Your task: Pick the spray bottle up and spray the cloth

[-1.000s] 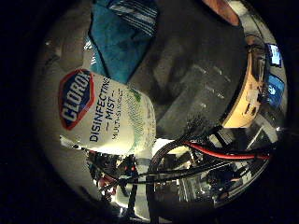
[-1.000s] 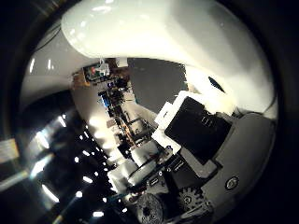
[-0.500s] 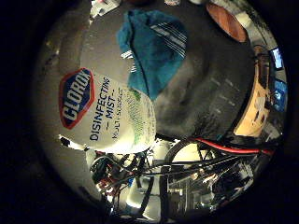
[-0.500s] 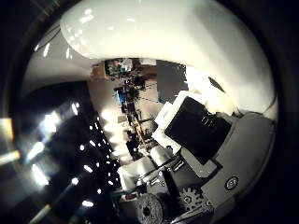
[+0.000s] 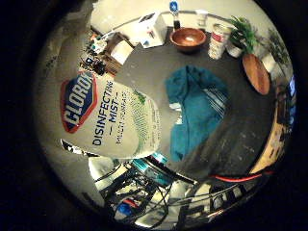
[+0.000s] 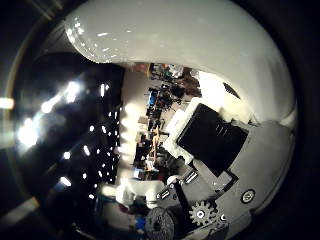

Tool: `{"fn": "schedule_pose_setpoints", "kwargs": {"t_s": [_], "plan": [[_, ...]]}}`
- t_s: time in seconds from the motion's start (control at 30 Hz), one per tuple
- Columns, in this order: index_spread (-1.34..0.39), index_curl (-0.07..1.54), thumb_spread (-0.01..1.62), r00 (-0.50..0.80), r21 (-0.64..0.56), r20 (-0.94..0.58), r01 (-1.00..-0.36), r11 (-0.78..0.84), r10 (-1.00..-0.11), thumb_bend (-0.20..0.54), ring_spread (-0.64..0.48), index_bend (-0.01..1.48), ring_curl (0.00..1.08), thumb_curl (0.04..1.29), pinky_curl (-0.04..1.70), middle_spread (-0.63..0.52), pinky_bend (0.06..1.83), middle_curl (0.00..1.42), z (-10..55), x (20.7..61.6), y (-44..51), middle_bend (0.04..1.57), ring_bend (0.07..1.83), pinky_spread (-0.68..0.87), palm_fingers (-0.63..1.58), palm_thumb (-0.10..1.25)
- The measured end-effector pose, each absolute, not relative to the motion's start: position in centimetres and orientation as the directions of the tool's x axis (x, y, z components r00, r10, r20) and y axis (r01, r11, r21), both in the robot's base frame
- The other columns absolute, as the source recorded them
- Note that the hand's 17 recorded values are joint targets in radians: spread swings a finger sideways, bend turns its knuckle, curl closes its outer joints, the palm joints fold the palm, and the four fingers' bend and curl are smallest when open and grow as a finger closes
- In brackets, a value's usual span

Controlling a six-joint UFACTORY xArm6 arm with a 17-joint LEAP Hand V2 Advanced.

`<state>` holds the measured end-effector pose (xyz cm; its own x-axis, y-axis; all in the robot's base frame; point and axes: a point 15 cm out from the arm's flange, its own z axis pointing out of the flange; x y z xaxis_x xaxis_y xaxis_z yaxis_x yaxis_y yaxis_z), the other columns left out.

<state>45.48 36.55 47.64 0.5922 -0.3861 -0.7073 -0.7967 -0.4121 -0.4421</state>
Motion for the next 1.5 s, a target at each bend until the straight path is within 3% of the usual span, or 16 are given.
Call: {"fn": "schedule_pose_setpoints", "kwargs": {"t_s": [0.43, 0.57, 0.83, 1.5], "plan": [[-0.22, 0.78, 0.74, 0.646, -0.575, -0.751, -0.742, -0.345, -0.137, -0.019, -0.17, 1.14, 0.58, 0.88, 1.16, -0.11, 1.07, 0.63, 43.2, 42.4, 48.7, 1.35, 1.48, -0.23, 1.19, 0.95], [-0.22, 0.78, 0.75, 0.625, -0.556, -0.774, -0.749, -0.361, -0.105, -0.021, -0.17, 1.13, 0.57, 0.88, 1.17, -0.11, 1.06, 0.63, 39.8, 41.8, 51.0, 1.35, 1.48, -0.23, 1.19, 0.94], [-0.22, 0.78, 0.75, 0.574, -0.493, -0.805, -0.787, -0.372, -0.149, -0.020, -0.16, 1.13, 0.57, 0.88, 1.18, -0.11, 1.05, 0.63, 33.5, 42.7, 53.0, 1.35, 1.48, -0.24, 1.19, 0.93], [-0.22, 0.79, 0.74, 0.548, -0.431, -0.801, -0.808, -0.402, -0.241, -0.025, -0.16, 1.11, 0.57, 0.88, 1.17, -0.10, 1.04, 0.64, 26.9, 43.5, 53.0, 1.34, 1.47, -0.25, 1.18, 0.92]]}}
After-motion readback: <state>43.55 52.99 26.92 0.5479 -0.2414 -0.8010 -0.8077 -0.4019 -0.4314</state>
